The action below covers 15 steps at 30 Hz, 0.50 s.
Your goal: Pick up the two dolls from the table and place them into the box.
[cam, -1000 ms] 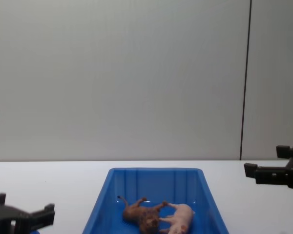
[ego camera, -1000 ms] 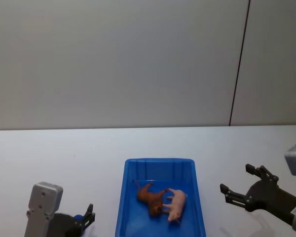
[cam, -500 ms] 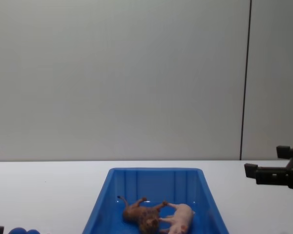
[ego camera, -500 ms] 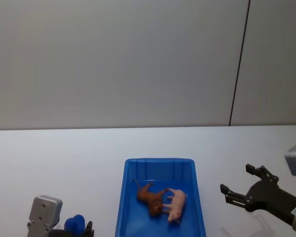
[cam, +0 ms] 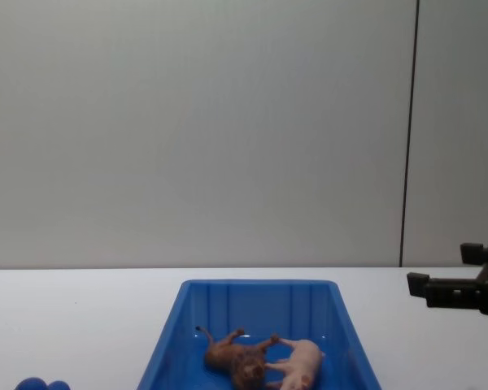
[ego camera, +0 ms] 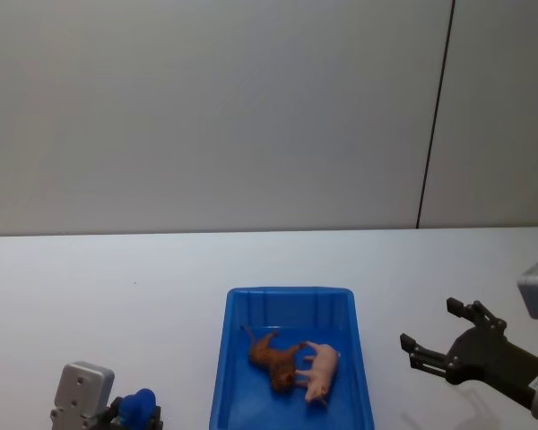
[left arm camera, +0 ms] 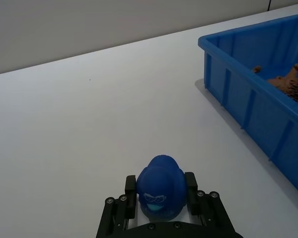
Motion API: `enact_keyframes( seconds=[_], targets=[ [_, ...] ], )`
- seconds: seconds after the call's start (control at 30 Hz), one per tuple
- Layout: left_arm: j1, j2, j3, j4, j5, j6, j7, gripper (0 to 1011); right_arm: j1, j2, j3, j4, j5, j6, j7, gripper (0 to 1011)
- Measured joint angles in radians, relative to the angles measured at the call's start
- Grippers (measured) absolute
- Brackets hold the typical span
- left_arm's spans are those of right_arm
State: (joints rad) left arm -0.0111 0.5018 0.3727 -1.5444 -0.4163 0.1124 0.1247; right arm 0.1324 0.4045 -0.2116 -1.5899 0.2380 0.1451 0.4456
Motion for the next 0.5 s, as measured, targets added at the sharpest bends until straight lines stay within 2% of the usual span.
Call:
enact_keyframes(
  seconds=[0.03, 0.13, 0.5],
  targets=[
    [0.0, 0.0, -0.001, 0.0, 0.002, 0.0, -0.002, 576, 0.0, 0.0, 0.0, 0.0, 0.0, 0.0, 0.0, 1001],
    [-0.004, -0.001, -0.003, -0.005, 0.016, -0.004, -0.014, 540, 0.0, 0.0, 0.0, 0.0, 0.0, 0.0, 0.0, 1001],
    [-0.041, -0.021, -0.007, -0.04, 0.079, -0.026, -0.073, 466, 0.0, 0.0, 0.0, 0.0, 0.0, 0.0, 0.0, 1001]
  ],
)
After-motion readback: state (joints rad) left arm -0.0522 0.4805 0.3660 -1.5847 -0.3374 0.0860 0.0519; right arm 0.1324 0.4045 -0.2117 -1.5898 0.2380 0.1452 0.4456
